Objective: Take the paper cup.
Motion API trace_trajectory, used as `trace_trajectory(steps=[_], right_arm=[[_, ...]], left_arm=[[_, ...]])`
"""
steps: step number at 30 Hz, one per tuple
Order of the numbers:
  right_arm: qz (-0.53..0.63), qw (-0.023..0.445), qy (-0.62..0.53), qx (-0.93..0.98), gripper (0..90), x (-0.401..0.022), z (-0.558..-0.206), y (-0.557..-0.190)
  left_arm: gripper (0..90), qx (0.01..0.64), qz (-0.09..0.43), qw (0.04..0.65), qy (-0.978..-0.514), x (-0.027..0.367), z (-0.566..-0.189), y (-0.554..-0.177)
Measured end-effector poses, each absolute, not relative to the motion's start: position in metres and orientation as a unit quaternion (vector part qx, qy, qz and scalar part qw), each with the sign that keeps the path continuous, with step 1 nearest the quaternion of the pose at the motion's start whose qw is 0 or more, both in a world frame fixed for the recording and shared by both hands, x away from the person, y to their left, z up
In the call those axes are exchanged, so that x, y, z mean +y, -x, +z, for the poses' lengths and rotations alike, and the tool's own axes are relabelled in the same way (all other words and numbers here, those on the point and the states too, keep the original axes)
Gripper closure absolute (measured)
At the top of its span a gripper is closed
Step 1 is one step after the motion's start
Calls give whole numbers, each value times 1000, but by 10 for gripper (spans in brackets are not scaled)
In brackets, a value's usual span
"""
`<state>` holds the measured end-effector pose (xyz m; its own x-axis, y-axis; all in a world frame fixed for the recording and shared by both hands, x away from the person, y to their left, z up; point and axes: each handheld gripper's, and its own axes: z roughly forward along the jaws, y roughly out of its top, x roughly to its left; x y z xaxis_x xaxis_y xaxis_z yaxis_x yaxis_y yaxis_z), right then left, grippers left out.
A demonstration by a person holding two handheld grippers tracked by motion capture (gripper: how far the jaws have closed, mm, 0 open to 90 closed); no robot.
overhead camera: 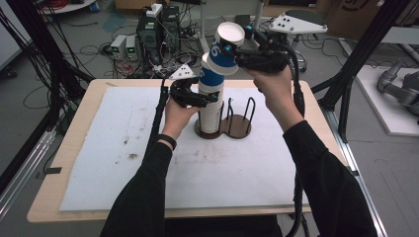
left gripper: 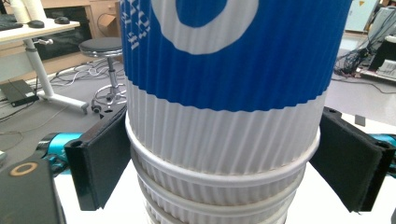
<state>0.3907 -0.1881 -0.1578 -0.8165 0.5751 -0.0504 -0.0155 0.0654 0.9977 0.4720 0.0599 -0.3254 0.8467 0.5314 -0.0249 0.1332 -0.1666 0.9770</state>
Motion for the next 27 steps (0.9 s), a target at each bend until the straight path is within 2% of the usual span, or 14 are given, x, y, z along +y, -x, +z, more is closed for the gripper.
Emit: trace_trajectory(steps=[8,27], right_arm=[[655,211,-188,701,302,-207,-173,-374],[644,165,-196,720,302,-243,-251,-343]], left_arm=[[115,222,165,603,-748,61,-325,-472],[116,225,166,605,-746,61,-326,-473]])
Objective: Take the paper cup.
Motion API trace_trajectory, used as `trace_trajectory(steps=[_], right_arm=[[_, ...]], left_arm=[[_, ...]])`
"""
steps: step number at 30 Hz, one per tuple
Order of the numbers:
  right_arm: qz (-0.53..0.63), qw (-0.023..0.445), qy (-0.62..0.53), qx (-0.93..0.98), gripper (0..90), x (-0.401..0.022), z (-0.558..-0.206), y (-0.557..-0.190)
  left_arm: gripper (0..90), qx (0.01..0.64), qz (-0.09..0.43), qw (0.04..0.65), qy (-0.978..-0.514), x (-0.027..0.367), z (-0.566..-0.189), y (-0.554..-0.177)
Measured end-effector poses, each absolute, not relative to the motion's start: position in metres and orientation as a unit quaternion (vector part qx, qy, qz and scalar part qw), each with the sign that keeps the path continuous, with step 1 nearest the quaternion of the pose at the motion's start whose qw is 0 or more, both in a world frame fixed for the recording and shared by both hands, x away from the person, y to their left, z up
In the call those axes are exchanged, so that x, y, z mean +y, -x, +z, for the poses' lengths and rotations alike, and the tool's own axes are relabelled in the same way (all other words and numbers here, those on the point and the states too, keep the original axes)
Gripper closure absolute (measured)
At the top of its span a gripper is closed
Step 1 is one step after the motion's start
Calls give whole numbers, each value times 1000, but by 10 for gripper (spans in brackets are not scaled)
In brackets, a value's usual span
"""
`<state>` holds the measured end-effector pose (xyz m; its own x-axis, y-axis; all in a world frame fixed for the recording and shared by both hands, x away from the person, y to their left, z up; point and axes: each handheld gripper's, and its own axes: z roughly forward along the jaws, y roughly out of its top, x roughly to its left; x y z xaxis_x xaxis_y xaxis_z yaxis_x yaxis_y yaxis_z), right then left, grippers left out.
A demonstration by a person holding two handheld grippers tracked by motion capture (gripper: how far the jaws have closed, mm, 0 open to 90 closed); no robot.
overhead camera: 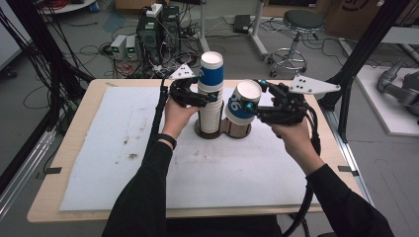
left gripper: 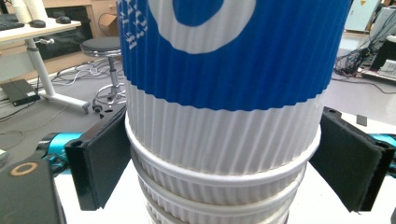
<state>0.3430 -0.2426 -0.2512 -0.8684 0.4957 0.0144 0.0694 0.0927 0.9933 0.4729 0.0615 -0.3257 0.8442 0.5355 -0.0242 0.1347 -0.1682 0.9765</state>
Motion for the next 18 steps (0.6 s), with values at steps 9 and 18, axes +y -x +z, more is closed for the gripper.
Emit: trace_trajectory(steps=[9,18], right_arm=[[631,156,-204,732,302,-249,-288,-333],[621,149,-220,737,302,-253,-319,-330]], left_arm=[[116,224,167,603,-747,61,-326,-472],[116,224,169,602,-748,61,-325,-472]])
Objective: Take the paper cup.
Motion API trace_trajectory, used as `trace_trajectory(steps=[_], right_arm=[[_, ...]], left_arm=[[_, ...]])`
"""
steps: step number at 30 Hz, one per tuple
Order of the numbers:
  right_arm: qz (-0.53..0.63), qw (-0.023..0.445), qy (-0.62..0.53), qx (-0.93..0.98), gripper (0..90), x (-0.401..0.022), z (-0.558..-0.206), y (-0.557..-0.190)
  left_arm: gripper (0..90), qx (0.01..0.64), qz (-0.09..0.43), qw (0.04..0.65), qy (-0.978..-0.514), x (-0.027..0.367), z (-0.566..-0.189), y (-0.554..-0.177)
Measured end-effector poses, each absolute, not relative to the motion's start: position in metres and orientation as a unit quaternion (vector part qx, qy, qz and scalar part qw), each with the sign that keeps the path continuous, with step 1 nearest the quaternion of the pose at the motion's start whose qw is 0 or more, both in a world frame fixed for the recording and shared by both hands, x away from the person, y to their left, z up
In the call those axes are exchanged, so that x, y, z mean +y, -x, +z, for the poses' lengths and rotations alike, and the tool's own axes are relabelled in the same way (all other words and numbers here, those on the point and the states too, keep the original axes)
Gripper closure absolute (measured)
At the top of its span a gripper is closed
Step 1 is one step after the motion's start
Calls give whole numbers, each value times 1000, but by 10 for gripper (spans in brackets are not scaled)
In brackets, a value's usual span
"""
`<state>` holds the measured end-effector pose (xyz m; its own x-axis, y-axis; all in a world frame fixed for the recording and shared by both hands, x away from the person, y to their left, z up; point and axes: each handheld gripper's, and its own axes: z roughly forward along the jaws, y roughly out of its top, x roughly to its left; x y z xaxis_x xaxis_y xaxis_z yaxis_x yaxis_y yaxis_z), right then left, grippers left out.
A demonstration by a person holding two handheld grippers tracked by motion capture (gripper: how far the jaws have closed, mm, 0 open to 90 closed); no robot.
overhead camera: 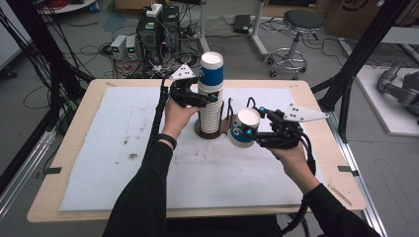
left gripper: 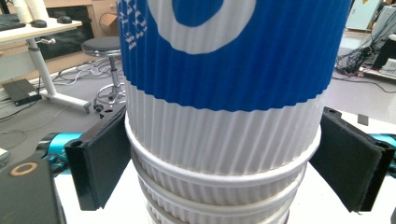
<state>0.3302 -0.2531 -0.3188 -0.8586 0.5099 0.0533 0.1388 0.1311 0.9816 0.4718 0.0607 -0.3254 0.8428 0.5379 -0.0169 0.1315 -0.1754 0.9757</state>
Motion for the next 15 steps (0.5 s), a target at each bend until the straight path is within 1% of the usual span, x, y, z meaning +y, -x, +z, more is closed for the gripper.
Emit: trace_trajectory(steps=[9,15], right_arm=[[614,147,-227,742,301,-251,-341,-327],[610,147,-228,744,301,-250,-345,-326]], left_arm=[[116,222,171,601,-749,61,-326,-471],[116,222,171,602,-748,60,-326,-470]])
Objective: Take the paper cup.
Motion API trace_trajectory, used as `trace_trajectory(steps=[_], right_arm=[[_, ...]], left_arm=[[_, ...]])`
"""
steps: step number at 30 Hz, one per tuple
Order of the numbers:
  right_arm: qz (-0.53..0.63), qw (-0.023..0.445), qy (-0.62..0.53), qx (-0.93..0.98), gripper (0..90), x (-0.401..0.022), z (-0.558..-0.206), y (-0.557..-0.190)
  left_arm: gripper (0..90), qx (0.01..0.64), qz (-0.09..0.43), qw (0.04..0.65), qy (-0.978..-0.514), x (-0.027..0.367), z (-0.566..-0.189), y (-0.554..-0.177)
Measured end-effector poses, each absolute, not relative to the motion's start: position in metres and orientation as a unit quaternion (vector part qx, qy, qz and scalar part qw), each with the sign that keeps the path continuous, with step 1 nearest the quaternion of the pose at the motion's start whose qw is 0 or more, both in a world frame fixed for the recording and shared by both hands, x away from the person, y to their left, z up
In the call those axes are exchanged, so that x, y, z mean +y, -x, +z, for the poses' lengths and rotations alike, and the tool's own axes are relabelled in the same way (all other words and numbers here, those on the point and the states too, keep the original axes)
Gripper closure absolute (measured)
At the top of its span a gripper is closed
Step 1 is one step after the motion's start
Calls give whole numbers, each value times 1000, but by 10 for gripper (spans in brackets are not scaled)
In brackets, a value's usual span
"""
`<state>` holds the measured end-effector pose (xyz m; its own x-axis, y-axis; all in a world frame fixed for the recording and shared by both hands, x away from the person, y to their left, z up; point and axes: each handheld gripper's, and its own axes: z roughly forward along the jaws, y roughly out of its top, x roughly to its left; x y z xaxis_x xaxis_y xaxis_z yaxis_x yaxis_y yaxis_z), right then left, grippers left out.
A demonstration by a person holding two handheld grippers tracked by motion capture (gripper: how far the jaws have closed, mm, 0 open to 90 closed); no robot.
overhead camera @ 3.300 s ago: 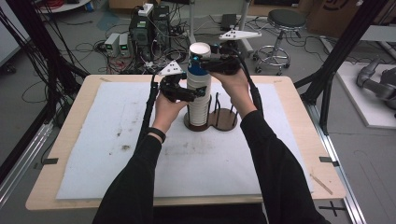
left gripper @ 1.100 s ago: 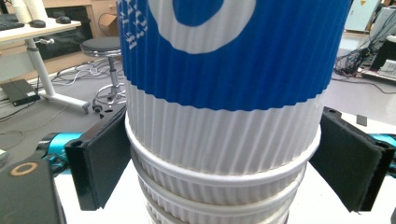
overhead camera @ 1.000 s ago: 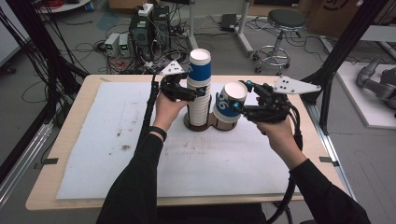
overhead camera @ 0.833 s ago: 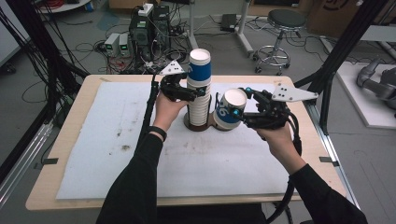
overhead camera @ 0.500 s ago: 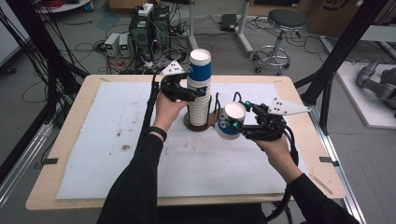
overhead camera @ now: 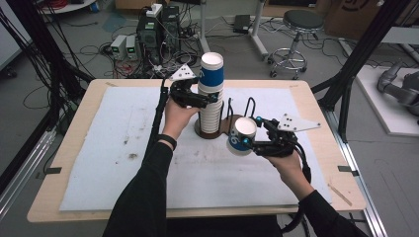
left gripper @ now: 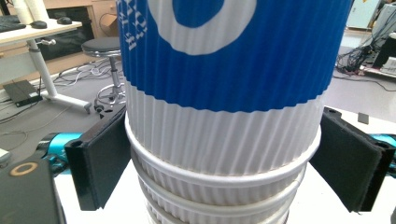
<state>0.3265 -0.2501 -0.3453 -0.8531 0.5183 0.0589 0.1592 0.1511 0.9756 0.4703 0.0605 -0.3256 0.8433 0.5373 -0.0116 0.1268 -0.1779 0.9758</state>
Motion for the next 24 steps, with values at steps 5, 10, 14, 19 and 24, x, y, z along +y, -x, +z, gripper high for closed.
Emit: trace_trajectory(steps=[5,10,14,19,24], right_arm=[[611,146,-233,742,302,-252,-346,-327],[608,145,-234,745,301,-253,-348,-328],[609,144,-235,744,301,-252,-349,-328],[608,143,-237,744,301,-253,-350,-328],[608,142,-238,744,301,-253,-350,-329]], left_arm=[[116,222,171,601,-749,61,-325,-471],[115,219,170,601,-750,61,-325,-470],[109,224,166,601,-749,61,-325,-470],[102,224,171,593,-754,60,-324,-468],[100,225,166,595,-753,62,-323,-466]])
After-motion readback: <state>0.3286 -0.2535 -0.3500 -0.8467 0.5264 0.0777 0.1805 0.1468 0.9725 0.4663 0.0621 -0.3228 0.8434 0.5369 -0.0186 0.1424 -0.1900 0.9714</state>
